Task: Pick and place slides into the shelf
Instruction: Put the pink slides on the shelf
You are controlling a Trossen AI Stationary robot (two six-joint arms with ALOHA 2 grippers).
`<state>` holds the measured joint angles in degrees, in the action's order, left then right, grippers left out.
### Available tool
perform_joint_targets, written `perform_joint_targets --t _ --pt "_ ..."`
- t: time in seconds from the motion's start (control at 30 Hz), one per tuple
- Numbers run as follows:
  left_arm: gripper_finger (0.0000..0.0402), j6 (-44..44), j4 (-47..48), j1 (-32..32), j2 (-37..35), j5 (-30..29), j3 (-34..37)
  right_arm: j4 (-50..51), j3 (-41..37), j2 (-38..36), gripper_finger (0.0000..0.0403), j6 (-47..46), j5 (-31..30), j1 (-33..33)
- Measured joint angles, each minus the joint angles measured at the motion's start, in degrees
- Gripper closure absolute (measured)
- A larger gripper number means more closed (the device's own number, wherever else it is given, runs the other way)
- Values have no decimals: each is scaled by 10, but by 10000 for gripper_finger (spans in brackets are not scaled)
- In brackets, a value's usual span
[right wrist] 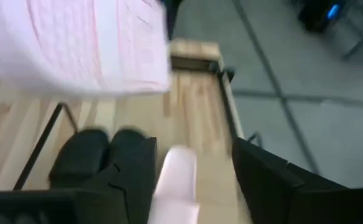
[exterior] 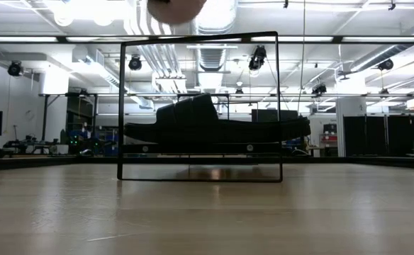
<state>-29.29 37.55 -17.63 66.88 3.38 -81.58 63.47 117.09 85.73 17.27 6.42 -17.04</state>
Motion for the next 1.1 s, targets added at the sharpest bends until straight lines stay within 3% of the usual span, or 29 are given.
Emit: perform_joint_targets --t 0.07,0.3,0.53,0.8,1.1 --pt "370 -1 -54 0 -23 26 26 -38 -17 -11 204 12 0 4" --pt "370 6 -280 -11 -99 26 140 -191 -128 -60 203 61 21 7" --pt "370 99 -547 -38 -111 34 248 -435 -292 -85 202 113 76 7" --pt "370 194 -644 -60 -75 120 268 -629 -380 -87 202 124 79 5" --pt "370 201 -761 -60 -14 162 264 -669 -381 -83 202 89 133 -5"
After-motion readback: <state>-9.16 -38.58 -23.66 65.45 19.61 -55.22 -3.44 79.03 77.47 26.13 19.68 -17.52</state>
